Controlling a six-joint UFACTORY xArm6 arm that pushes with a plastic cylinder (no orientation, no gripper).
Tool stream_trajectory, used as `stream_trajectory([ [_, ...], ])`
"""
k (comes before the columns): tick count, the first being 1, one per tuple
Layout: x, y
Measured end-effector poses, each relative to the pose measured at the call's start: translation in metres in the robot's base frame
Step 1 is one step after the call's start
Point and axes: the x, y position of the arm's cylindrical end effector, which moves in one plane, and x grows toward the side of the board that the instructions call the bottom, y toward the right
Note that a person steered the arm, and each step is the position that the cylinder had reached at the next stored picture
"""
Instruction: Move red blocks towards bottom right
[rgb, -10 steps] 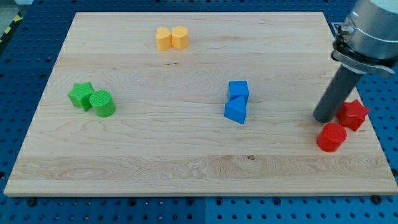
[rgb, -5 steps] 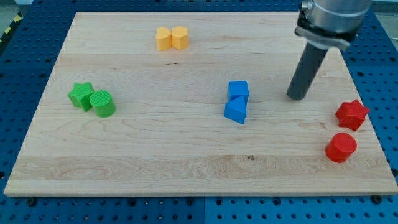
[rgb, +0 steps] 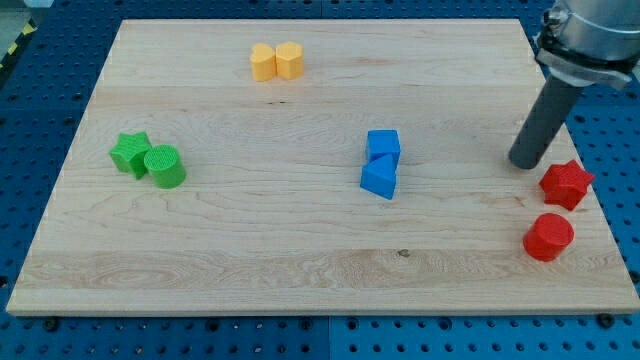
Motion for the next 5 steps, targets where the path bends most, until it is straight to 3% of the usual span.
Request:
stream_trajectory([
  [1, 0.001, 0.029],
  [3, 0.056, 0.032],
  [4, 0.033, 0.033],
  [5, 0.037, 0.038],
])
